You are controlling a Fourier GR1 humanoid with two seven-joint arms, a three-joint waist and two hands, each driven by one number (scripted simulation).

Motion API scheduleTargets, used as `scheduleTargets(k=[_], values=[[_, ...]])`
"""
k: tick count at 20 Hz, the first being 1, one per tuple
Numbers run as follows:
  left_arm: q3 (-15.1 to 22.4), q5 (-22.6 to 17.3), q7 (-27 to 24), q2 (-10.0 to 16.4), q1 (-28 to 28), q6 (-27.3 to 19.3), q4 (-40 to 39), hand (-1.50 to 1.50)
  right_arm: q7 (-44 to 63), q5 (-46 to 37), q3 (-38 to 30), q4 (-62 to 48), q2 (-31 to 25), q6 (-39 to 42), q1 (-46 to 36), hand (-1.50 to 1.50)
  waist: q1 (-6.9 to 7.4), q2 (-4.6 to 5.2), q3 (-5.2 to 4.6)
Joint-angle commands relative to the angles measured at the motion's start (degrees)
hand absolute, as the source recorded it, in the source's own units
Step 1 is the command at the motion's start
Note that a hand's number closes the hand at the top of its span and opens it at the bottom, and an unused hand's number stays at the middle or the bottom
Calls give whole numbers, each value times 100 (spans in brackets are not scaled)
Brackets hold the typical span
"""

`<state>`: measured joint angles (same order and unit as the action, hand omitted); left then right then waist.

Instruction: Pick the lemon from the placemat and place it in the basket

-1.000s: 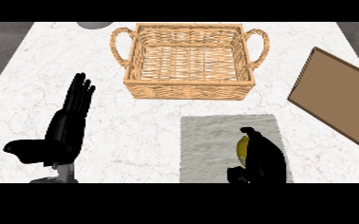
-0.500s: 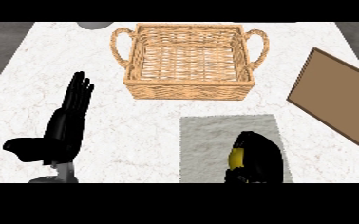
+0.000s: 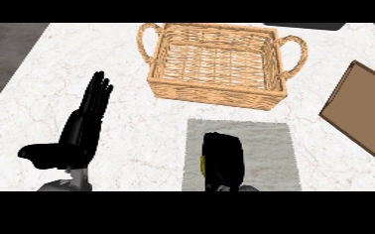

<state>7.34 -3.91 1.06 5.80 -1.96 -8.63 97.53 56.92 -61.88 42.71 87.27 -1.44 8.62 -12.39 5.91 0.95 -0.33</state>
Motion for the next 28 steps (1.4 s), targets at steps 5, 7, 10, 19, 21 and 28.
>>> scheduleTargets(k=[5, 7, 10, 19, 21, 28], values=[[63, -34, 90, -32, -323, 119, -241, 0, 356, 480, 876, -1015, 141, -1079, -1705, 150, 261, 62, 42], [219, 117, 164, -119, -400, 20, -207, 0, 438, 797, 1078, -841, 142, -1527, -1860, 150, 266, 34, 52], [111, 76, 246, -132, -536, -34, -271, 0, 563, 908, 1248, -666, 142, -2345, -2070, 150, 209, 9, 51], [110, 102, 67, -162, -301, -31, -472, 0, 1405, 1097, 1422, 258, 142, -3538, -3377, 150, 56, -124, 21], [-51, 13, 94, -64, -436, 16, -412, 0, 1550, 1187, 1314, 281, 141, -3575, -3722, 150, 41, -126, 16], [-186, 59, 20, 12, -241, -55, -448, 0, 2395, 1351, 906, 128, 140, -3319, -4228, 150, -172, -171, 11]])
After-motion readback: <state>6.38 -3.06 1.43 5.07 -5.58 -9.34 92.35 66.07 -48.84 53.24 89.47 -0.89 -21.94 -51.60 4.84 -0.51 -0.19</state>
